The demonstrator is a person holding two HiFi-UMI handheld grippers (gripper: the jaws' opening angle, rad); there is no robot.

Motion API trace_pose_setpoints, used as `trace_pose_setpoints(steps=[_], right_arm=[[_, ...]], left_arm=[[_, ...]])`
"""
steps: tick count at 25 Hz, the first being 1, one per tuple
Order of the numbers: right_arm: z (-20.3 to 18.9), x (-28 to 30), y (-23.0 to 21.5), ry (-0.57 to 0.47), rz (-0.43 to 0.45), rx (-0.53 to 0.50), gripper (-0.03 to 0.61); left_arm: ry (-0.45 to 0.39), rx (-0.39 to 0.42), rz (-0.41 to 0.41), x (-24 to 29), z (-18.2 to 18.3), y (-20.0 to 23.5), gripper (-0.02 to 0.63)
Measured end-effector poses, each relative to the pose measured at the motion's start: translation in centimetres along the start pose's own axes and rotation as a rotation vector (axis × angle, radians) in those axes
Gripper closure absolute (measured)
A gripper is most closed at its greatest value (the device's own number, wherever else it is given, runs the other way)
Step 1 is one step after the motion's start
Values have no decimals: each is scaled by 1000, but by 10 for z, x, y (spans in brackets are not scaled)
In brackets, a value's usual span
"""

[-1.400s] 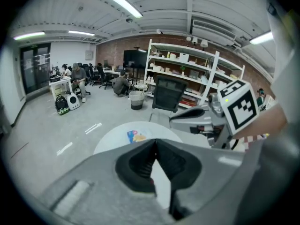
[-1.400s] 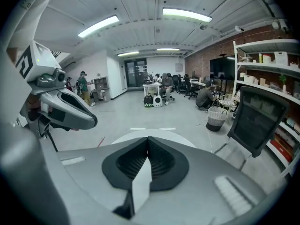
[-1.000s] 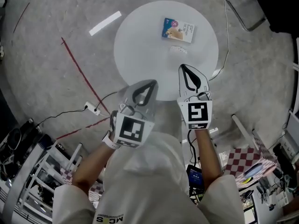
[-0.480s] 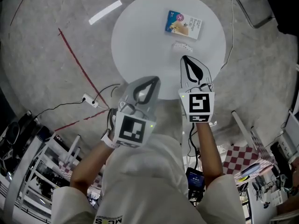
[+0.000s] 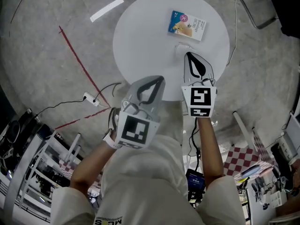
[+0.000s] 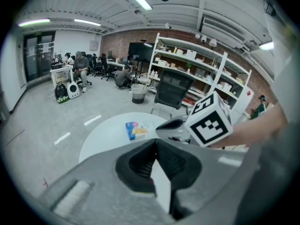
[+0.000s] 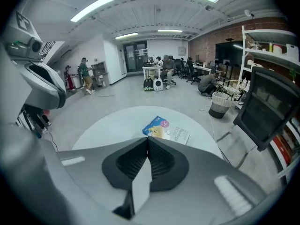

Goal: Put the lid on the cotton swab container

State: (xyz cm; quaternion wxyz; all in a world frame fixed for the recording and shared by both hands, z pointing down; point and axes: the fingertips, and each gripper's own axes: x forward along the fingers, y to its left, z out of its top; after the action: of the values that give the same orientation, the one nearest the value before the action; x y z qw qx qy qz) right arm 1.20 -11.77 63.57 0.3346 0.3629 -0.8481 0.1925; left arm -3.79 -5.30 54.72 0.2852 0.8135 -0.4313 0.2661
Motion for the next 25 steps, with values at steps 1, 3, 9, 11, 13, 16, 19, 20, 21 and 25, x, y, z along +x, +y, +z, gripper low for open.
trace_pose_setpoints(steps=[1, 3, 9, 11, 13, 16, 19, 20, 21, 25], right_arm=[[0, 1, -1, 6, -3, -1, 580], [-2, 4, -2, 18, -8, -5, 580], [-3, 10, -6, 39, -17, -29, 578], [-3, 11, -5, 49, -22, -52, 578], [-3, 11, -3, 63, -19, -52, 580], [-4, 10, -3, 71, -7, -22, 580], [-5, 5, -2, 53, -11, 9, 580], [-6, 2, -2, 46, -14, 14, 580], [-6, -2, -1, 40, -15, 17, 580], [-6, -18, 4, 15, -9, 12, 580]], left_arm=[[2, 2, -1, -1, 1, -1, 614], [3, 5, -2, -3, 2, -1, 614], [2, 14, -3, -6, 3, -3, 614], [-7, 8, 1, -7, 3, -3, 614], [-17, 3, 6, -10, 3, -4, 614], [-15, 6, 7, -13, 2, -7, 614], [-15, 14, 9, -17, 2, -8, 614], [-15, 17, 10, -18, 2, -9, 614], [-16, 20, 11, -20, 3, -9, 614], [-22, 31, 16, -25, 6, -12, 614]])
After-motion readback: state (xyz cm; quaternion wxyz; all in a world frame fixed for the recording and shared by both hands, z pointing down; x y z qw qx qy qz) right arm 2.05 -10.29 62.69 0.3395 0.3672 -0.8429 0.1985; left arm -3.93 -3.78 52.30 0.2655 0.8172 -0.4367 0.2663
